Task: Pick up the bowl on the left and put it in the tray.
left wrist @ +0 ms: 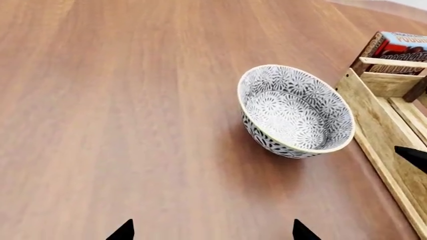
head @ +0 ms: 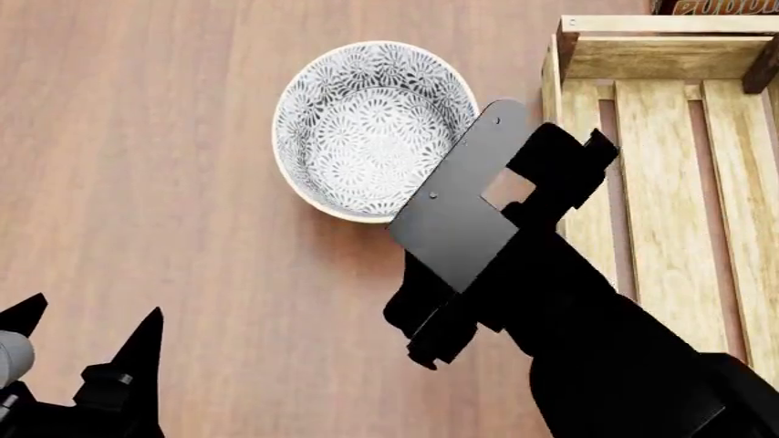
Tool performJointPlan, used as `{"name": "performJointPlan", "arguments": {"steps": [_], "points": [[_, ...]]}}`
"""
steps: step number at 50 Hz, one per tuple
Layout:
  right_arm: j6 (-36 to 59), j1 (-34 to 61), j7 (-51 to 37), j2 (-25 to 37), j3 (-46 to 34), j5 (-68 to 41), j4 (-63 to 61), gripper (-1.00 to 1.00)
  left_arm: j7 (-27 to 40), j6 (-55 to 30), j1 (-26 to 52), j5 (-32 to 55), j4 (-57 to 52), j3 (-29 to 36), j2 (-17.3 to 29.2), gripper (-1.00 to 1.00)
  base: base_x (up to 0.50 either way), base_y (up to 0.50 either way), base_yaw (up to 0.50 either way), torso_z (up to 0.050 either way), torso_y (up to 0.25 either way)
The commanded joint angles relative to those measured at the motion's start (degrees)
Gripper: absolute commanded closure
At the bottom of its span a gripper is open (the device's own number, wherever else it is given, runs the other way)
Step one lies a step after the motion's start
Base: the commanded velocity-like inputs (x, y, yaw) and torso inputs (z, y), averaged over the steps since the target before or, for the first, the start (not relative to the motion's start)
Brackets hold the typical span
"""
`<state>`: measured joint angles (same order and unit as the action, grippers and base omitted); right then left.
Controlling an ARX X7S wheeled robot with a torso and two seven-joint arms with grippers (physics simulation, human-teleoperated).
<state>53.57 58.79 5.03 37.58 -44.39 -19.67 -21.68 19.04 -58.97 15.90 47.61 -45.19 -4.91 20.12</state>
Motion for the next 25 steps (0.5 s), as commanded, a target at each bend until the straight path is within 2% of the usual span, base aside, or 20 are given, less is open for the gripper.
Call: {"name": "performJointPlan", "arguments": {"steps": [1,12,25], "points": [[-9.2,7.9,8.2,-1.7,-15.9,11.0,12.8,-1.00,-0.5,1.0,-1.4,0.1,0.5,-0.4,0.6,-1.00,0.00,0.00,0.00,0.000,0.000],[-18.5,11.8,11.3,-6.1,-26.1,20.1,26.1,-1.00,-1.5,2.6,-2.5,-0.2,1.3,-0.7,1.2,-1.00,0.00,0.00,0.00,0.000,0.000],[-26.0,14.6,11.0,-12.0,-28.8,23.0,40.2,-1.00,-2.2,3.8,-2.9,0.0,1.4,-0.9,1.9,-1.00,0.00,0.00,0.00,0.000,0.000]]}}
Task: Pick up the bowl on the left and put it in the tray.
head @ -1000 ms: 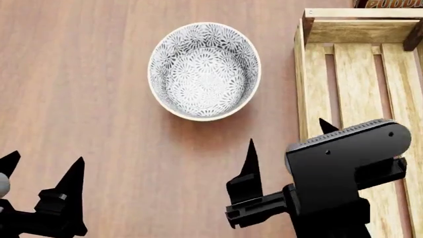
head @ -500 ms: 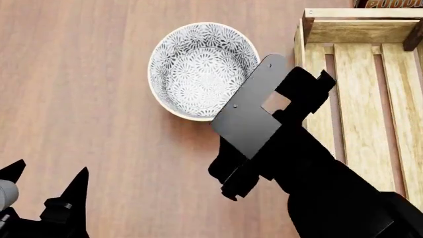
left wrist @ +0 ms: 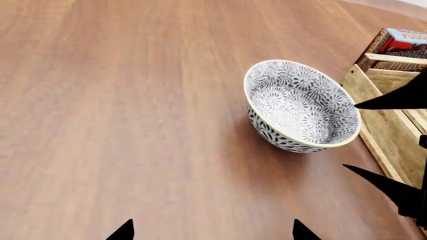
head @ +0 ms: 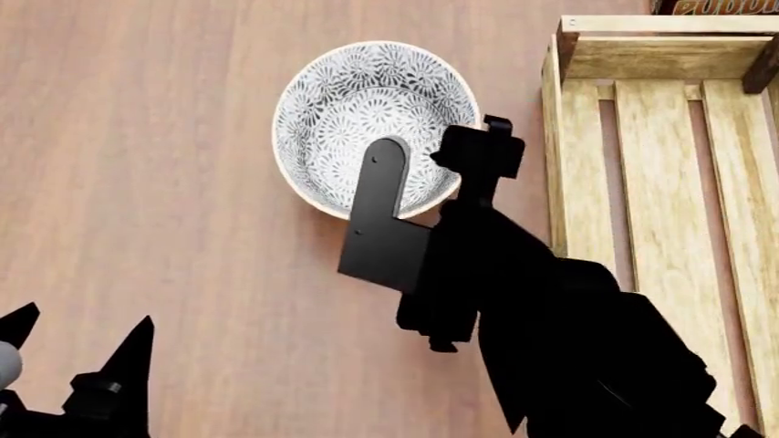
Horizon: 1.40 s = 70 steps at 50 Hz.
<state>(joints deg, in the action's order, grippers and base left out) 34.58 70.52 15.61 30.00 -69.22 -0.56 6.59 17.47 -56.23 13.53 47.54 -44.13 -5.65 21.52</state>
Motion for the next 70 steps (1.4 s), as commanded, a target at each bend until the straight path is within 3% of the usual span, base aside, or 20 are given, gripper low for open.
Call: {"name": "performJointPlan", "arguments": {"steps": [1,18,19,31,49,58,60,70], "points": [[-8.0,3.0,-0.1,-4.7,-4.0,4.1,12.7,-1.00,-0.7,1.1,-0.5,0.0,0.3,-0.1,0.6,-1.00,0.00,0.00,0.00,0.000,0.000],[-18.8,0.9,-5.0,-13.0,-3.6,3.8,32.6,-1.00,-1.0,1.8,-1.0,0.7,0.3,-0.3,1.0,-1.00,0.00,0.00,0.00,0.000,0.000],[-18.8,0.3,-5.1,-13.2,-3.5,3.5,32.4,1.00,-1.0,2.0,-1.1,0.7,0.3,-0.3,1.0,-1.00,0.00,0.00,0.00,0.000,0.000],[-15.1,-0.5,-5.3,-10.2,-2.7,3.1,23.9,1.00,-0.6,2.0,-1.2,1.2,0.2,-0.2,1.3,-1.00,0.00,0.00,0.00,0.000,0.000],[0.8,5.6,-0.1,0.1,1.3,1.8,-2.4,1.00,0.3,1.7,-0.7,1.7,-0.2,0.4,1.6,-1.00,0.00,0.00,0.00,0.000,0.000],[9.0,9.7,2.8,7.8,3.4,2.2,-14.1,1.00,0.7,1.5,-1.0,2.5,-0.9,0.2,1.7,-1.00,0.00,0.00,0.00,0.000,0.000],[11.6,9.9,3.4,11.9,4.6,1.9,-18.9,1.00,0.6,1.8,-1.0,2.7,-0.7,0.1,1.6,-1.00,0.00,0.00,0.00,0.000,0.000],[16.3,9.0,5.0,22.0,4.2,3.0,-26.2,1.00,0.7,2.3,-1.1,1.8,-0.6,1.7,1.3,-1.00,0.00,0.00,0.00,0.000,0.000]]}}
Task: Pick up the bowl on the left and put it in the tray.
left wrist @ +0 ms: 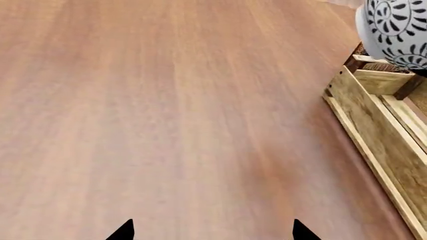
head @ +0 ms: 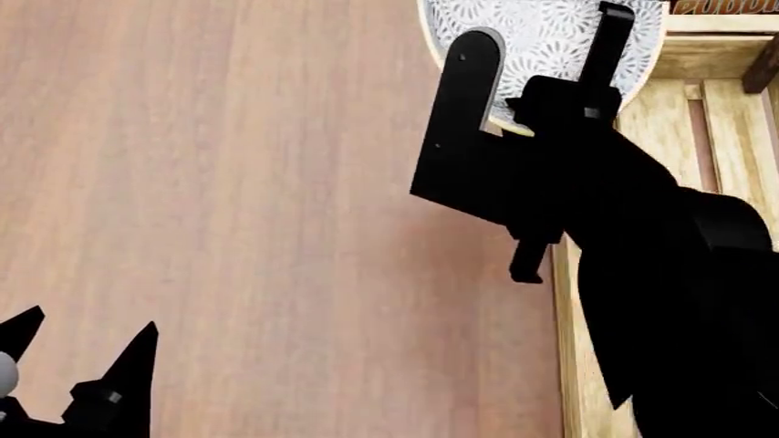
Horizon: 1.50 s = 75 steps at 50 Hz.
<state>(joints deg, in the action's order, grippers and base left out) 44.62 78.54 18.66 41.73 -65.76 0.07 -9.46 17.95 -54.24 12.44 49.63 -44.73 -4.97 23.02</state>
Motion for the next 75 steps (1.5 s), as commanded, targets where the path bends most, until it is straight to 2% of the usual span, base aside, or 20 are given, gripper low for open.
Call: {"name": "performJointPlan", "arguments": {"steps": [1,5,11,16,43,75], "points": [[7.6,0.3,1.7,11.1,1.4,1.7,-10.7,1.00,0.3,0.2,0.1,-0.2,-0.2,1.2,-0.2,-1.00,0.00,0.00,0.00,0.000,0.000],[8.4,-1.2,1.7,14.1,-0.7,3.2,-11.9,1.00,0.4,0.1,0.3,0.1,-0.1,1.3,-0.2,-1.00,0.00,0.00,0.00,0.000,0.000],[8.4,-5.1,-1.1,16.5,2.7,-0.6,-11.4,1.00,0.2,0.6,-0.1,-0.1,0.3,1.4,0.0,-1.00,0.00,0.00,0.00,0.000,0.000],[7.0,-8.9,-3.5,17.4,2.5,-1.5,-9.6,1.00,0.3,0.8,-0.2,-0.3,0.5,1.7,0.0,-1.00,0.00,0.00,0.00,0.000,0.003],[3.0,-16.0,-6.6,15.1,-1.6,-0.6,2.1,1.00,1.0,1.0,-0.3,0.1,0.6,2.7,0.3,-1.00,0.00,0.00,0.00,0.000,0.000],[-0.2,-18.3,-7.6,12.1,-1.5,-1.9,6.5,1.00,1.7,1.5,-0.2,0.8,0.7,2.9,1.0,-1.00,0.00,0.00,0.00,0.000,0.000]]}}
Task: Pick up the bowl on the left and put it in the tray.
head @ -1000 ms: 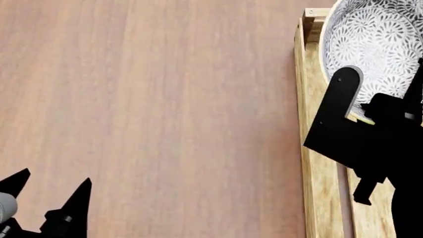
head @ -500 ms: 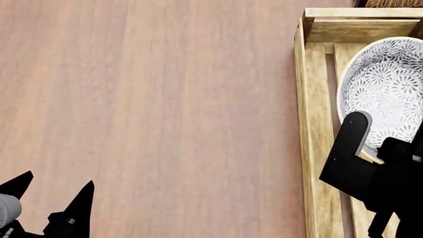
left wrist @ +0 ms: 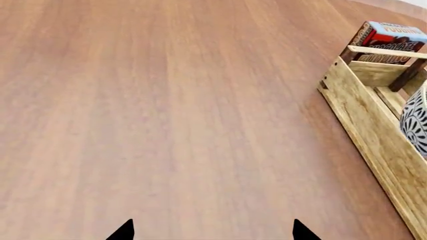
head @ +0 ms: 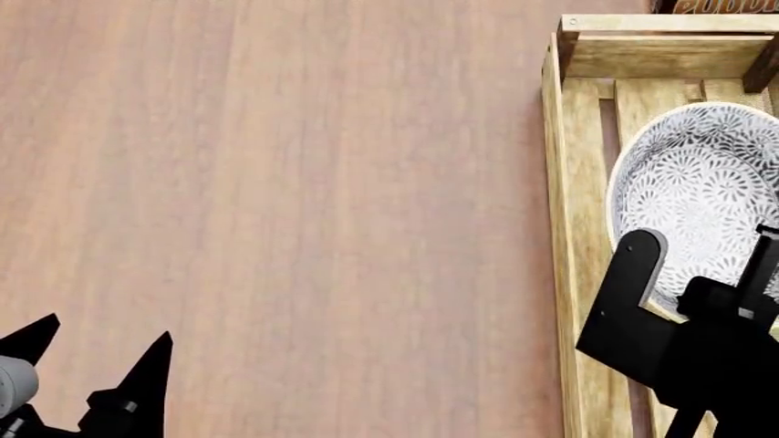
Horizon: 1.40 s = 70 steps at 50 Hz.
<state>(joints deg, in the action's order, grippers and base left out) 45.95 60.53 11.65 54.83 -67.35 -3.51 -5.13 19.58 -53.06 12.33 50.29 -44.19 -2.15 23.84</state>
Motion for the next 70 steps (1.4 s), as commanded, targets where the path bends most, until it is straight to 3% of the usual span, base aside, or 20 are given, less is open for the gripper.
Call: {"name": "performJointPlan", "arguments": {"steps": [1,51,52,70], "points": [[-1.5,-0.3,-0.6,-1.2,0.0,1.7,2.3,1.00,0.1,0.4,-0.2,0.0,0.1,0.2,0.2,-1.00,0.00,0.00,0.00,0.000,0.000],[-4.8,-0.3,0.5,-3.4,-0.2,1.4,9.7,1.00,1.5,0.7,0.7,0.8,0.6,1.7,0.7,-1.00,0.00,0.00,0.00,0.000,-0.003],[-4.7,-0.3,0.8,-3.1,-0.5,1.6,9.0,-1.00,1.5,0.7,0.7,0.9,0.6,1.6,0.7,-1.00,0.00,0.00,0.00,0.000,0.000],[-3.9,-0.2,0.4,-3.0,0.0,1.6,8.3,-1.00,1.8,1.1,0.6,1.4,0.5,1.6,1.1,-1.00,0.00,0.00,0.00,0.000,-0.001]]}}
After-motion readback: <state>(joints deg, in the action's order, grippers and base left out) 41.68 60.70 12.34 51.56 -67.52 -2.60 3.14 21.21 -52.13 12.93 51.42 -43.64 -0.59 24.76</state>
